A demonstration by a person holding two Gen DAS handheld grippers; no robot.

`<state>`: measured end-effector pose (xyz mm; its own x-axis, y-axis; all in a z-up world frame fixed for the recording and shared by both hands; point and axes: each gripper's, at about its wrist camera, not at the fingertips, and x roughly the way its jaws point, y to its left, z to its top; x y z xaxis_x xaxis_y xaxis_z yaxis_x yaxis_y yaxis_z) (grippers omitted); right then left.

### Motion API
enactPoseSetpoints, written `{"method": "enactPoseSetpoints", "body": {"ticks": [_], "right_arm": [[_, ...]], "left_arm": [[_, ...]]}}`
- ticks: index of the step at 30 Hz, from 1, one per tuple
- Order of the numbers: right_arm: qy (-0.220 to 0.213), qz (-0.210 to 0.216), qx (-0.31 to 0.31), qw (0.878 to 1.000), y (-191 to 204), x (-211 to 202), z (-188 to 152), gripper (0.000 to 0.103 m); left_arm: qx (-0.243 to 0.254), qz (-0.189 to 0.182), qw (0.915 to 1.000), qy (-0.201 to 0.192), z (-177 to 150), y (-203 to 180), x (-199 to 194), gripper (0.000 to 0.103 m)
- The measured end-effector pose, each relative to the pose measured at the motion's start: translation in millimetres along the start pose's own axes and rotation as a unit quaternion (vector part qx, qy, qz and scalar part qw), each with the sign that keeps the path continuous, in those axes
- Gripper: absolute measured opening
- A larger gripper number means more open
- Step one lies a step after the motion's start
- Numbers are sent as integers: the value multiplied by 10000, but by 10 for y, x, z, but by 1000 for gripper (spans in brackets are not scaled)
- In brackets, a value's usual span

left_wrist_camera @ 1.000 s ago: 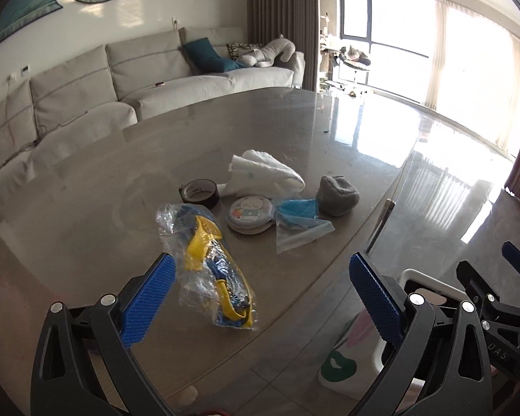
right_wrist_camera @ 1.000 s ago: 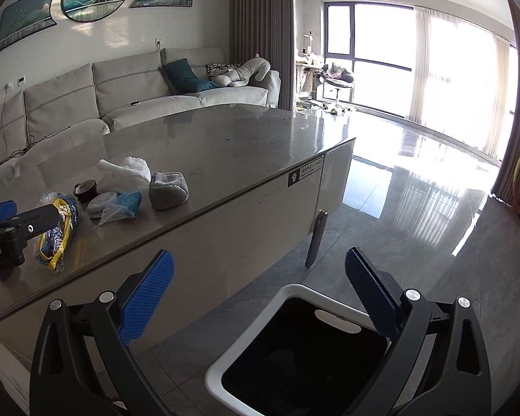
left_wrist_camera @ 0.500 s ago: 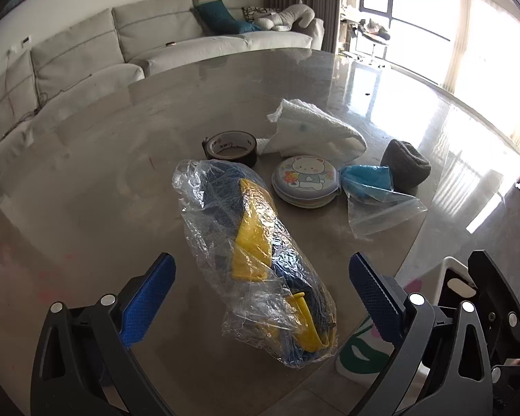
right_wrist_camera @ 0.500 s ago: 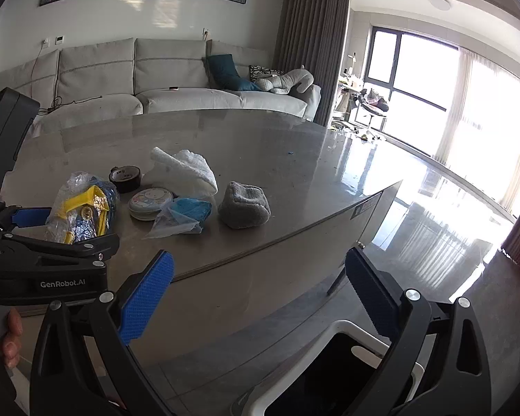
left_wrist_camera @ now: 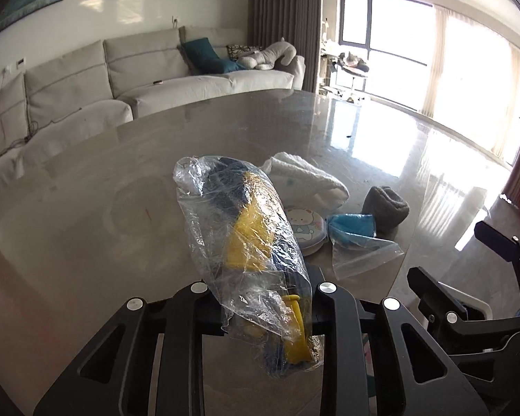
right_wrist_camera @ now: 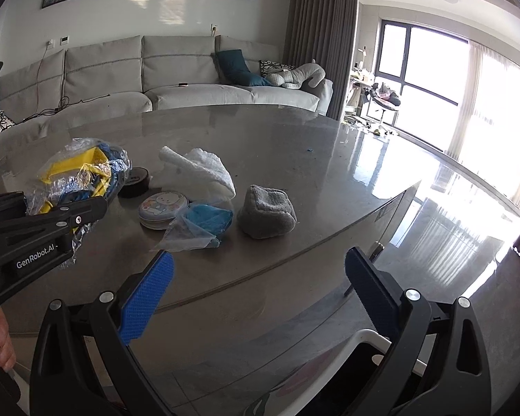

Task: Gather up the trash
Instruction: 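Grasp the grey sock and blue plastic with the right tool, then carry both items to the bin and open the left tool to drop the clear bag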

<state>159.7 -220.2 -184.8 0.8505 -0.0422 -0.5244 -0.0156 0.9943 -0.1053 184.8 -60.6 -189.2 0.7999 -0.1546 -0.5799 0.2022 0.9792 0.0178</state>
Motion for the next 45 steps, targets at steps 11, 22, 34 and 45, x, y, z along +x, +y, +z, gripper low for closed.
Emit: {"method": "enactPoseSetpoints", "body": {"ticks": [11,22,34,45], "right_arm": [[241,462,-568,9970,56,593,228,98],[585,984,-568,9918,32,771,137,53],[616,1074,-26,9923,-180,549,204,22],[3,1147,-69,9934,-174,-71,443,22]], "left_arm": [[41,77,9996,-281,119,43,-40,26],[-2,-23,9996,-268,130,60,-27,26],[0,-23,9993,-381,90,68,-114,26],[3,-216,9985,-496,137,11,-308,26]]}}
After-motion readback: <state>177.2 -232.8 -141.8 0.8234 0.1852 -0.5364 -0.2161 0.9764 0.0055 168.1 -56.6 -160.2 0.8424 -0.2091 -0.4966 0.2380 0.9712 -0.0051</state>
